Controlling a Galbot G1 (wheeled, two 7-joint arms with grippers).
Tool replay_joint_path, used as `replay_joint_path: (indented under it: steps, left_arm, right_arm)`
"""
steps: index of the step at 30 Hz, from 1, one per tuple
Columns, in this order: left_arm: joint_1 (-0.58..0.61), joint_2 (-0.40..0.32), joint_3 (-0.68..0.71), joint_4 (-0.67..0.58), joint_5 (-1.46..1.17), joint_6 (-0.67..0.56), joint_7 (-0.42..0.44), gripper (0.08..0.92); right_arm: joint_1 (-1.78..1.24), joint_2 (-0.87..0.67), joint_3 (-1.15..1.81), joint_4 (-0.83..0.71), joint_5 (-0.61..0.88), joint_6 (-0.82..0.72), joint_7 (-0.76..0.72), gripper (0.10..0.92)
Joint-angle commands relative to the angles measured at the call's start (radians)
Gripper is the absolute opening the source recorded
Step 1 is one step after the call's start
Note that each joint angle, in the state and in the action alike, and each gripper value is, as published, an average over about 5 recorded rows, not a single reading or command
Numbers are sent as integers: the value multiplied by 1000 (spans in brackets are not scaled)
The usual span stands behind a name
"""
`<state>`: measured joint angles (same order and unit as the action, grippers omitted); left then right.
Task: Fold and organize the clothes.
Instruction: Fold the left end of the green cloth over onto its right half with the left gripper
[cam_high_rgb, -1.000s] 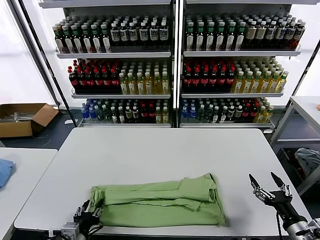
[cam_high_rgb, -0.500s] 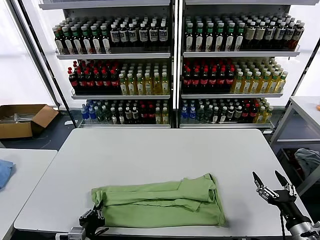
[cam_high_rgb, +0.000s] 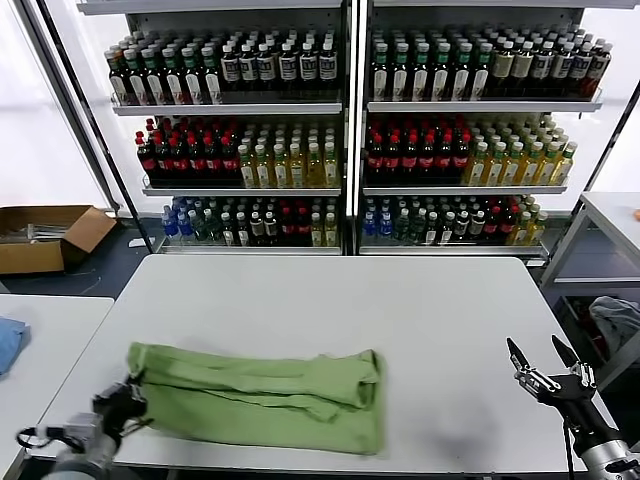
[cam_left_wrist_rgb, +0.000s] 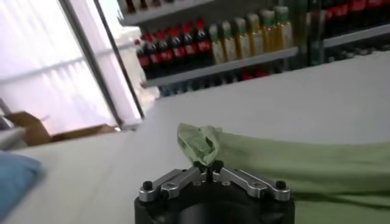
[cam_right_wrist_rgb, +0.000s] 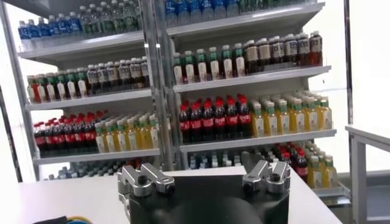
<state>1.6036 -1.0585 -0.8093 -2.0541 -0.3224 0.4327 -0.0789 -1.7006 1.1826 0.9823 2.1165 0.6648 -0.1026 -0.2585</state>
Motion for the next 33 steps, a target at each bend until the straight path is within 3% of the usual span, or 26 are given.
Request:
replay_joint_path:
  steps: [1,7,13,19,25,33]
  left_arm:
    - [-82,354,-343,234,-88,-36,137,105]
    - [-109,375,-318,199,-109,-8,157,105]
    - [-132,257,-203,-18,-151,86,117,105]
    - [-126,131,19,-161,-129,117,80,105]
    - [-89,11,221,-162,-29,94,78,105]
    - [-102,-102,351,-58,30,58,81,105]
  right_arm:
    - [2,-1,-2,-1,3,-1,0,823]
    - [5,-1,-3,-2,3,-1,-1,823]
    - [4,4,-3,-5,2,-2,-3,823]
    - [1,9,-7,-9,-2,-3,-4,823]
    - [1,13,-10,-10,-4,-3,-5,823]
    - [7,16,-18,-19,-5,-2,-10,823]
